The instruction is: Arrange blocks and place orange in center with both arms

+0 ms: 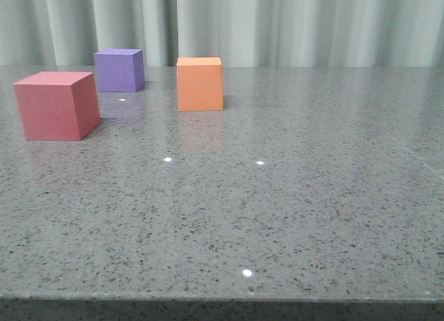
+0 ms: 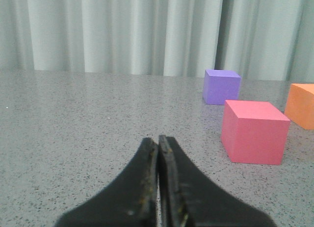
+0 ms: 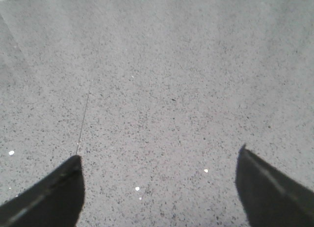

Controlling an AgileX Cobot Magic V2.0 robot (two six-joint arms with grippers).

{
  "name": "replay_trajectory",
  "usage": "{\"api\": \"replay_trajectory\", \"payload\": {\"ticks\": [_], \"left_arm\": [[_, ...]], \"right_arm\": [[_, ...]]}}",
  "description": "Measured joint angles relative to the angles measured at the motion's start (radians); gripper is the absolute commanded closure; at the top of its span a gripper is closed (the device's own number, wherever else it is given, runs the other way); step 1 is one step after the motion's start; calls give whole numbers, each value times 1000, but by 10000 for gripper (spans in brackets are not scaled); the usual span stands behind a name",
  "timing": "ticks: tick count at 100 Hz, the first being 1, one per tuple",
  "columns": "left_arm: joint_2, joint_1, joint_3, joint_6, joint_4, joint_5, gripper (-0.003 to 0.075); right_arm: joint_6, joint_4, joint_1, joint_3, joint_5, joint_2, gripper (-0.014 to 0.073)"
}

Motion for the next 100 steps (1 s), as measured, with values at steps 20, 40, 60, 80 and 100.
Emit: {"api": "replay_trajectory", "payload": {"ticks": [20,40,60,80,100], "left_arm": [[0,0,0,0,0,0,741],[0,0,0,0,0,0,741],[0,0,0,0,0,0,741],[0,0,0,0,-10,-22,741],[21,0,-50,0,-92,20,741]], "right_arm": [[0,-2,0,2,-8,0,524],[-2,-2,0,2,-8,0,662],[-2,-2,0,2,-8,0,662],[-2,-2,0,2,-8,0,662],[-2,-2,0,2,-8,0,662]]}}
